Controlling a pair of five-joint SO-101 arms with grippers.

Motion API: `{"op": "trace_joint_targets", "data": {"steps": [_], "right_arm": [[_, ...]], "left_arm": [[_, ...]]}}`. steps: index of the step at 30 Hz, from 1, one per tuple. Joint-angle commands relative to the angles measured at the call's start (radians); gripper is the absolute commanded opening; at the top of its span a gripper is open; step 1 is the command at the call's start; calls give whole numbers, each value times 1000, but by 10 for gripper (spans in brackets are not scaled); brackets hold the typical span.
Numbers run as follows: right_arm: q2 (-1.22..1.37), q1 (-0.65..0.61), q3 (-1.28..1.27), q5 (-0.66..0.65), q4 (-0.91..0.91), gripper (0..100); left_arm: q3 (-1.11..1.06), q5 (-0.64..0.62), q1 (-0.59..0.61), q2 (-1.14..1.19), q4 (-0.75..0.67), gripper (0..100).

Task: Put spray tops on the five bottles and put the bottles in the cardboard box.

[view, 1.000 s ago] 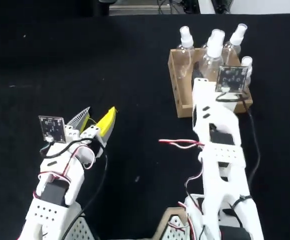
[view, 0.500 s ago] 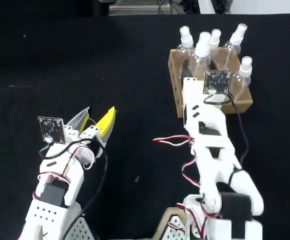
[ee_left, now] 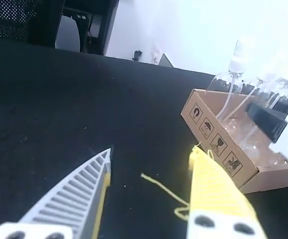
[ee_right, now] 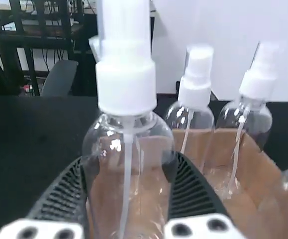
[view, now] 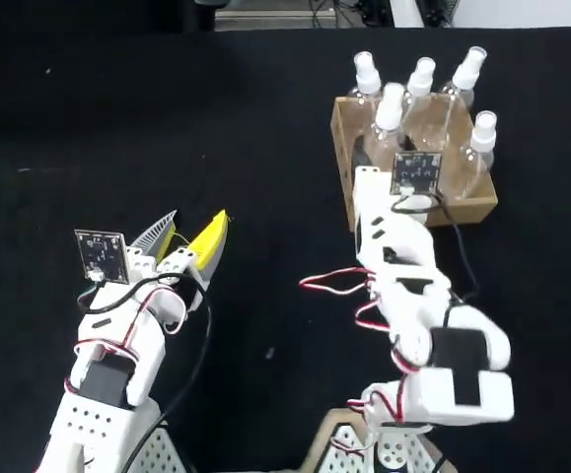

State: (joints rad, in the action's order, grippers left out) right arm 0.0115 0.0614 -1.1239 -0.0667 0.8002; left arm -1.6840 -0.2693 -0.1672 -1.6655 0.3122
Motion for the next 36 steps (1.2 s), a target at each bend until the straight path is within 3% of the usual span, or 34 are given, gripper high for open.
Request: {"op": "trace_joint_targets", "data": {"steps": [1,28,33,36], "right_arm": [[30,8,8,-2,83,11],[139,2,1,-9,141,19],[137,0,-12,-9,140,118],[133,0,-16,-9,140,123]], "left_arm": [[-22,-8,-2,-17,5,230],[-22,-8,-2,-17,3,230],[-22,-8,-2,-17,-2,230],[-22,-8,-2,-17,-2,230]]}}
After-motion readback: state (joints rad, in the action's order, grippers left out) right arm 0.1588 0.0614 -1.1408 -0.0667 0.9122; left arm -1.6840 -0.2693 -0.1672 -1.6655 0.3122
